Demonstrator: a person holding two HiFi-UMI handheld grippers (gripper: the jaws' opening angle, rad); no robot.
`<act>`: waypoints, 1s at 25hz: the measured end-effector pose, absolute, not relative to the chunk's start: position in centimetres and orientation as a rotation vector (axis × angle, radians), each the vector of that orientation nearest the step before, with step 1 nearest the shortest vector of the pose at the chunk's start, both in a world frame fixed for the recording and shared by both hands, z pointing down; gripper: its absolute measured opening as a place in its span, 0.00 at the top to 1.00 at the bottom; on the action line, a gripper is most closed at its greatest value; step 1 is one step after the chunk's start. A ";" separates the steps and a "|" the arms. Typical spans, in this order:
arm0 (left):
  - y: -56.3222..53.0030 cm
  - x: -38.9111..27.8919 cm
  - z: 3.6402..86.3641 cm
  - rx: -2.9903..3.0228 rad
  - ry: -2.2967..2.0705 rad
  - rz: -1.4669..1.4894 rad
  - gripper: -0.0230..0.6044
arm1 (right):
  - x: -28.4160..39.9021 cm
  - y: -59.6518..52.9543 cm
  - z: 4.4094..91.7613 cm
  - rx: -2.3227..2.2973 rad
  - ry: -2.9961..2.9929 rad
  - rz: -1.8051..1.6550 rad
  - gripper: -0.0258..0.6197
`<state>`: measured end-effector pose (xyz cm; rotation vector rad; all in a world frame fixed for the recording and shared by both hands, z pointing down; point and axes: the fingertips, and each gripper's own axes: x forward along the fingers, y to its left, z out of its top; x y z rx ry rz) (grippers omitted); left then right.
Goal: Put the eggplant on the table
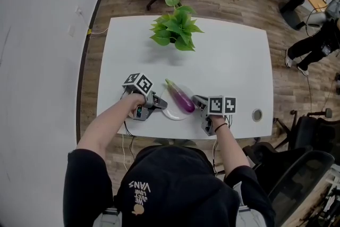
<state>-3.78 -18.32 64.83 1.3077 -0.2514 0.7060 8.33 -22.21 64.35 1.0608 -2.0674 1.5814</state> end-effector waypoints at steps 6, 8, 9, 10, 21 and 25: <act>-18.6 -3.8 64.3 1.314 -0.249 0.672 0.74 | 8.3 -22.2 64.4 1.056 -2.060 1.590 0.90; -18.9 -4.5 64.3 1.331 -0.265 0.690 0.72 | 8.4 -22.3 64.4 1.058 -2.064 1.588 0.90; -19.0 -4.9 64.3 1.344 -0.276 0.700 0.72 | 8.4 -22.4 64.4 1.060 -2.065 1.584 0.90; -19.1 -5.2 64.3 1.354 -0.287 0.704 0.72 | 8.4 -22.4 64.4 1.061 -2.065 1.582 0.90; -21.1 -4.8 63.3 1.480 -0.370 0.510 0.71 | 8.3 -22.5 64.3 1.070 -2.060 1.578 0.90; -20.9 -4.9 63.4 1.479 -0.387 0.469 0.71 | 8.4 -22.5 64.3 1.072 -2.064 1.568 0.90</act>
